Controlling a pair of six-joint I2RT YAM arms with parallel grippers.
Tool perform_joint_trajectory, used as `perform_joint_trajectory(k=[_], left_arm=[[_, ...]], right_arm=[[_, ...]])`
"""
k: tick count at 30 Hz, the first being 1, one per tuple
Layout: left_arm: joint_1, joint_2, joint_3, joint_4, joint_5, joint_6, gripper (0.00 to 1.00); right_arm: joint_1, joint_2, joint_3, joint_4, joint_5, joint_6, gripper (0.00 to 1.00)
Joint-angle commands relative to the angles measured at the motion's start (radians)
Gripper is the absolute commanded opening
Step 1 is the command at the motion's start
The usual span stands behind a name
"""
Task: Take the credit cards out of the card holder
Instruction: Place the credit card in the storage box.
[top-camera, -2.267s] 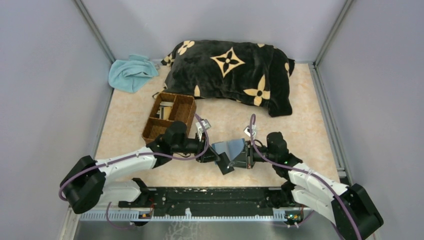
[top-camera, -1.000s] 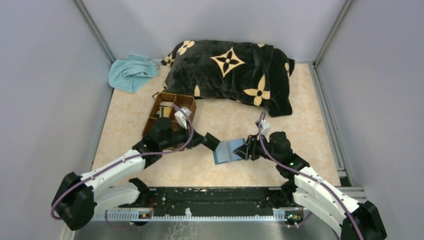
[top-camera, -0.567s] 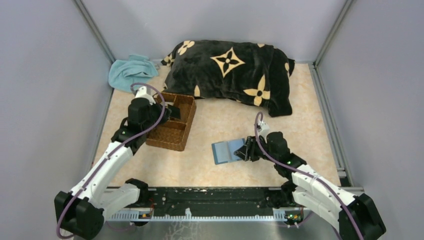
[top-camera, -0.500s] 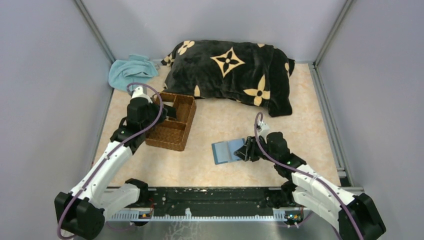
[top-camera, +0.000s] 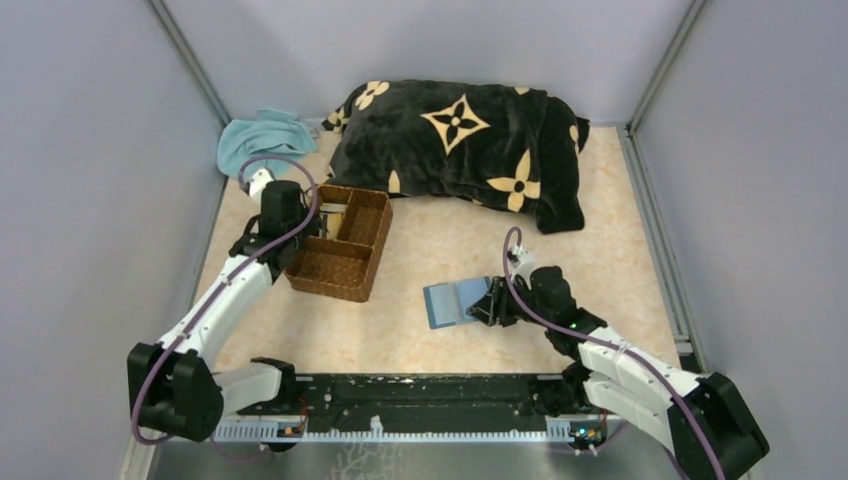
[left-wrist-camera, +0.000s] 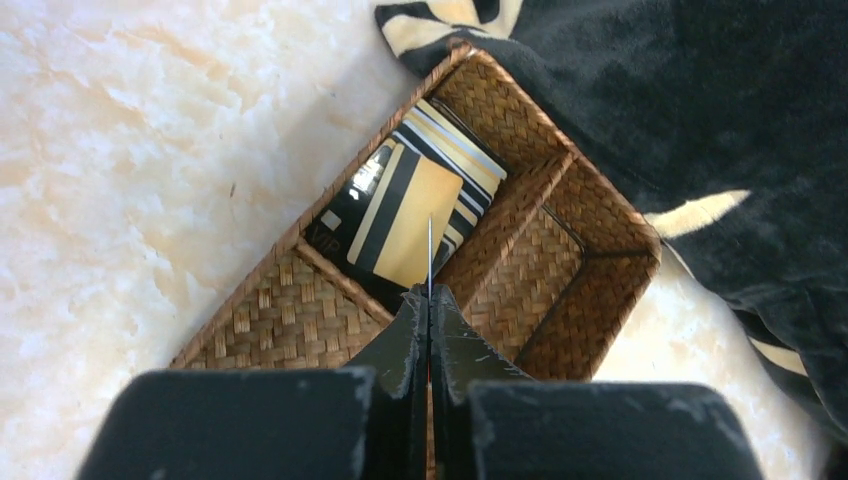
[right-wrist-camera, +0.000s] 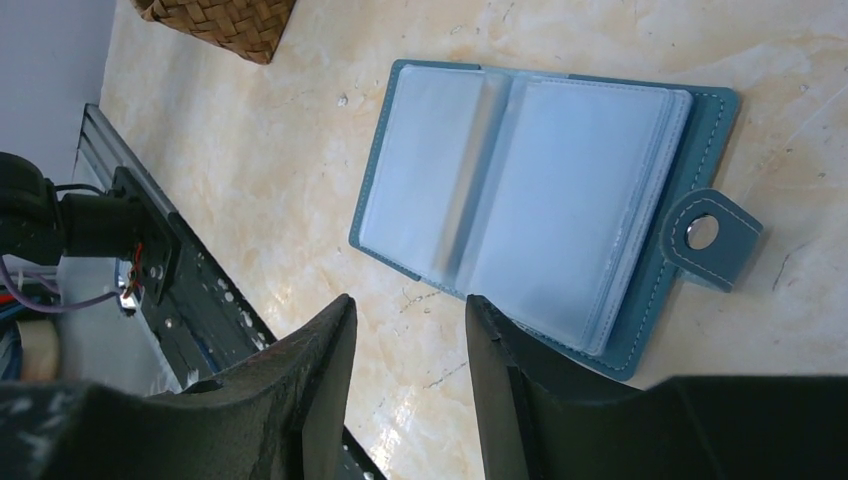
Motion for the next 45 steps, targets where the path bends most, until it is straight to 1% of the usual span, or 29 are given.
perform_joint_trajectory(k=[1, 3, 8, 10, 12, 13, 17, 21, 23, 30, 34, 35, 37, 38, 39, 42, 45], left_arm=[[0.028, 0.046, 0.062, 0.086, 0.028, 0.112, 0.0], [0.032, 0.059, 0.066, 0.103, 0.029, 0.157, 0.0], [0.049, 0.113, 0.099, 0.139, 0.05, 0.212, 0.0], [0.049, 0.149, 0.129, 0.117, 0.03, 0.198, 0.0], [0.051, 0.18, 0.152, 0.08, -0.012, 0.145, 0.0], [0.053, 0.191, 0.154, 0.083, -0.009, 0.14, 0.0], [0.053, 0.227, 0.138, 0.171, 0.085, 0.239, 0.0], [0.053, 0.256, 0.135, 0.217, 0.153, 0.359, 0.0], [0.053, 0.271, 0.137, 0.216, 0.146, 0.389, 0.0], [0.053, 0.318, 0.142, 0.207, 0.046, 0.453, 0.0], [0.052, 0.336, 0.142, 0.209, 0.041, 0.491, 0.02], [0.053, 0.333, 0.138, 0.213, 0.04, 0.493, 0.05], [0.053, 0.318, 0.121, 0.228, 0.054, 0.494, 0.17], [0.053, 0.307, 0.116, 0.234, 0.064, 0.494, 0.31], [0.053, 0.295, 0.113, 0.238, 0.077, 0.494, 0.49], [0.051, 0.259, 0.094, 0.269, 0.139, 0.499, 0.57], [0.05, 0.228, 0.066, 0.325, 0.23, 0.507, 0.6]], right_arm=[[-0.001, 0.002, -0.009, 0.075, -0.02, 0.0, 0.45], [-0.002, 0.001, -0.018, 0.081, -0.015, -0.001, 0.45], [-0.002, 0.032, -0.023, 0.112, -0.023, 0.003, 0.44], [-0.002, 0.045, -0.018, 0.12, -0.027, 0.0, 0.44], [-0.002, 0.054, -0.015, 0.123, -0.026, -0.003, 0.44], [-0.002, 0.058, -0.013, 0.125, -0.025, -0.004, 0.44], [-0.002, 0.065, -0.017, 0.127, -0.026, -0.008, 0.44], [-0.002, 0.065, -0.029, 0.132, -0.023, -0.008, 0.44], [-0.002, 0.067, -0.032, 0.138, -0.023, -0.009, 0.43], [-0.002, 0.076, -0.025, 0.13, -0.022, -0.019, 0.43], [-0.001, 0.08, -0.024, 0.127, -0.021, -0.024, 0.43], [-0.002, 0.081, -0.025, 0.126, -0.022, -0.023, 0.43], [-0.002, 0.079, -0.027, 0.124, -0.024, -0.025, 0.43], [-0.003, 0.078, -0.028, 0.123, -0.024, -0.026, 0.43], [-0.002, 0.078, -0.029, 0.122, -0.024, -0.026, 0.43], [-0.002, 0.075, -0.03, 0.124, -0.025, -0.023, 0.43], [-0.001, 0.071, -0.031, 0.127, -0.027, -0.017, 0.43]])
